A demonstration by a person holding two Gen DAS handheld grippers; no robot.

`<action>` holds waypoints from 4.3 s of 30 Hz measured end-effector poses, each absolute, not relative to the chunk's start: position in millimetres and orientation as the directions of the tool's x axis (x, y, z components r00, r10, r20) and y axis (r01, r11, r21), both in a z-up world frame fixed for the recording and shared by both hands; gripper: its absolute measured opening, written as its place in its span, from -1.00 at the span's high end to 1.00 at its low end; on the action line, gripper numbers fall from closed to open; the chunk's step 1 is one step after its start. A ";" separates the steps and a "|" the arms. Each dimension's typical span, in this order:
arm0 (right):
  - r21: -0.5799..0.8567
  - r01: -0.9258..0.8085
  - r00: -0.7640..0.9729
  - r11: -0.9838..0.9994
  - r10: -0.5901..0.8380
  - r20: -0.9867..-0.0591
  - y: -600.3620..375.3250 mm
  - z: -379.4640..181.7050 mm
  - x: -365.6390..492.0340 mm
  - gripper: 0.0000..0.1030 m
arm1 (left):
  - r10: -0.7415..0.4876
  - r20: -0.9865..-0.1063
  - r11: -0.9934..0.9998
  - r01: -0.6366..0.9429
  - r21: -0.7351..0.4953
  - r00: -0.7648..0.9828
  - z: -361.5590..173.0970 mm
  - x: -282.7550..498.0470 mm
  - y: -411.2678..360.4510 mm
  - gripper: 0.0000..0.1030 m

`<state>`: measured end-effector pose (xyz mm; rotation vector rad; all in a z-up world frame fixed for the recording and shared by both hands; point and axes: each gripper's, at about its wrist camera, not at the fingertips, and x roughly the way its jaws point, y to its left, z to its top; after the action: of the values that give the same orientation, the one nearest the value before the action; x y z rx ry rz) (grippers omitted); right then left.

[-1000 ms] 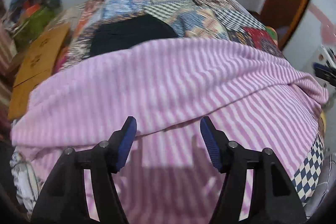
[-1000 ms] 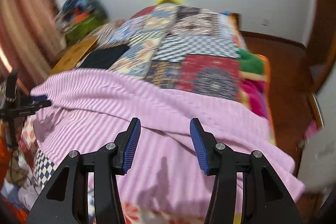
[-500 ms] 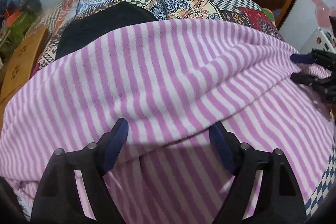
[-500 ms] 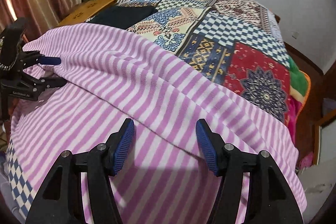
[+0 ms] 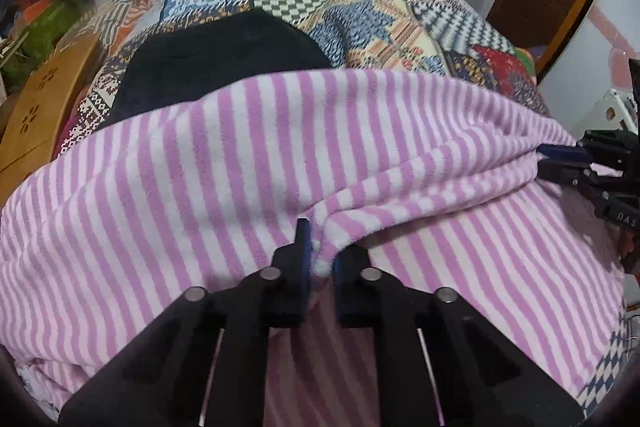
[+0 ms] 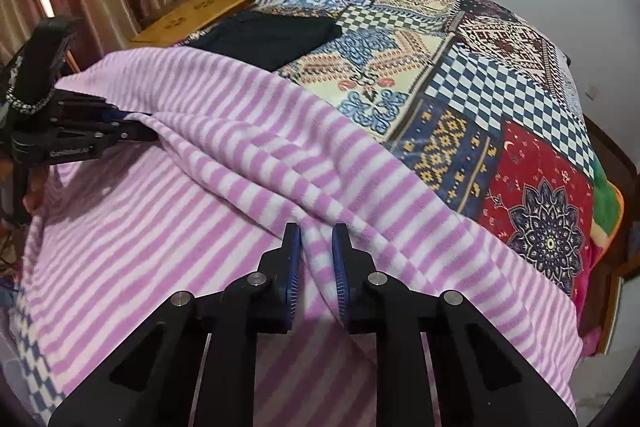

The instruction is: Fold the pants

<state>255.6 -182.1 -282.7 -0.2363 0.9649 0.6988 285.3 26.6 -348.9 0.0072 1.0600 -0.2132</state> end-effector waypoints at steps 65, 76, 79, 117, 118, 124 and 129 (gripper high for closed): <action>0.300 -0.650 0.281 0.698 0.587 -0.759 -188.3 -259.3 127.0 0.48 | -0.249 -0.841 0.968 0.158 -0.196 0.481 -316.7 107.4 16.9 0.41; 0.291 -0.552 0.437 0.782 0.568 -0.698 -257.8 -228.8 121.8 0.30 | -0.260 -0.786 0.964 0.198 -0.178 0.561 -246.0 118.0 4.3 0.18; 0.267 -0.477 0.527 0.837 0.516 -0.676 -296.6 -219.1 124.1 0.19 | -0.246 -0.784 0.966 0.210 -0.150 0.571 -237.0 140.8 -11.3 0.12; 0.421 -0.008 0.580 0.907 0.347 -0.737 -509.2 -320.6 200.2 0.74 | -0.273 -0.917 0.896 0.423 -0.133 0.290 -357.4 322.5 -216.3 -0.13; 0.410 -0.017 0.598 0.912 0.338 -0.727 -508.4 -314.4 199.3 0.75 | -0.270 -0.918 0.896 0.425 -0.129 0.291 -356.8 321.1 -216.5 -0.13; 0.364 -0.070 0.717 0.929 0.300 -0.629 -506.7 -270.4 206.5 0.78 | -0.265 -0.916 0.894 0.433 -0.116 0.302 -355.2 318.8 -218.1 -0.14; 0.333 -0.090 0.767 0.939 0.278 -0.578 -502.5 -251.7 231.3 0.78 | -0.270 -0.915 0.898 0.421 -0.126 0.300 -356.2 319.8 -215.7 -0.14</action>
<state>231.3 -502.5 -251.7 0.2956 0.6689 0.2031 319.8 -215.7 -356.2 0.1472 1.1805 -0.4604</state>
